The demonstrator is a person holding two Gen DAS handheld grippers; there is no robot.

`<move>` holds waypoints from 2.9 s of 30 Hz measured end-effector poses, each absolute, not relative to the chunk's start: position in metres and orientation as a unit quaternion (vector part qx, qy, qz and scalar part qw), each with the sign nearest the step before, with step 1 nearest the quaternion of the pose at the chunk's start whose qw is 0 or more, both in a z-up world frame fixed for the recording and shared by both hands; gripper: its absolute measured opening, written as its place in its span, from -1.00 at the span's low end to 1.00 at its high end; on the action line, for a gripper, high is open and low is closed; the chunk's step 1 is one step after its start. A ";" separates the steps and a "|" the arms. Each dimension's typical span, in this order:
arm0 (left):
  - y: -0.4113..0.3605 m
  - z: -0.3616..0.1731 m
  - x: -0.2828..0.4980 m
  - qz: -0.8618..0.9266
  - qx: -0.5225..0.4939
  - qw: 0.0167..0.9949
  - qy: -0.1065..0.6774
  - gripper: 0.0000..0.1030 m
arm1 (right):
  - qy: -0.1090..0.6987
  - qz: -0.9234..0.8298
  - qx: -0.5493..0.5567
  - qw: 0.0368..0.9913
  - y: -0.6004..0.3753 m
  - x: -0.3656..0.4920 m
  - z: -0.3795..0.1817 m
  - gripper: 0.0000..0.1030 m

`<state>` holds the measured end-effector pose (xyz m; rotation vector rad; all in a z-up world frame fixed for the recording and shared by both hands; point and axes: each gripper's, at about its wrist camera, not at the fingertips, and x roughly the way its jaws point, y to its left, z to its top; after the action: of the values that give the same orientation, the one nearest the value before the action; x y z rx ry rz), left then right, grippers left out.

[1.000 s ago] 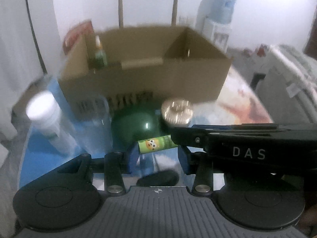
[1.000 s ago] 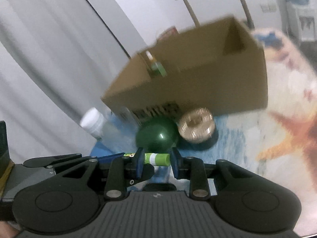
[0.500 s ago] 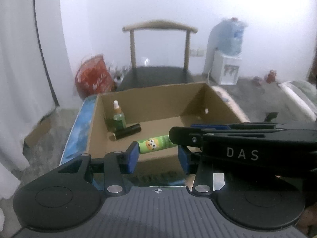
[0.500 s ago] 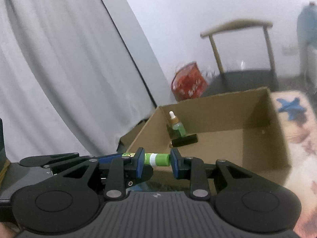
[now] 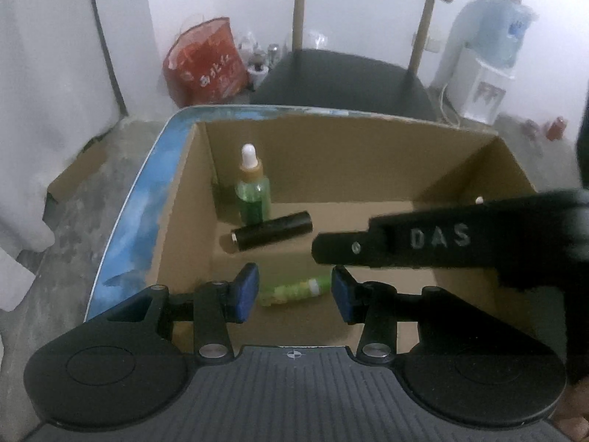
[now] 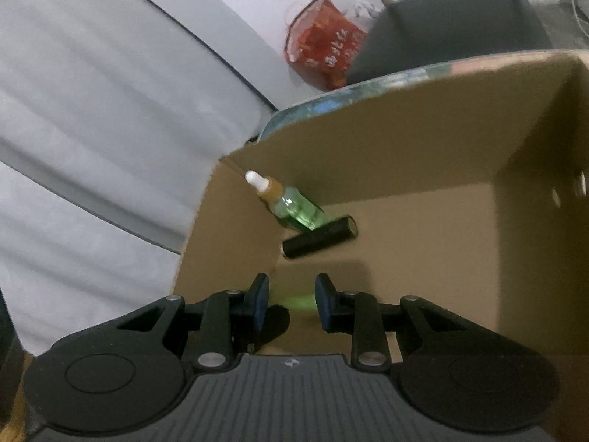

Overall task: Organize rigid objects
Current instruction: 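Carry the cartoon tube into the box and release it, then reach the right tool to the black oval case and close on it, then lift the black oval case into the box and open the right tool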

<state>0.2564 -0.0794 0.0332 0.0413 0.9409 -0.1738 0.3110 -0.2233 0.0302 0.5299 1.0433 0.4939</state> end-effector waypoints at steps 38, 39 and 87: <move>-0.081 -0.036 0.059 -0.172 0.085 0.856 0.479 -0.06 | 0.506 0.225 0.303 0.776 -0.263 0.085 -0.050 -0.39; -0.081 -0.039 0.058 -0.167 0.091 0.856 0.480 -0.06 | 0.506 0.227 0.306 0.774 -0.262 0.086 -0.052 -0.41; -0.087 -0.037 0.040 -0.194 0.099 0.879 0.424 -0.79 | 0.475 0.200 0.449 0.730 -0.259 0.087 -0.073 -0.63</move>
<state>0.0398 -0.0873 -0.0373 0.2071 0.8839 -0.4053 0.0872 -0.2591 -0.0729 0.9892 1.0453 0.4393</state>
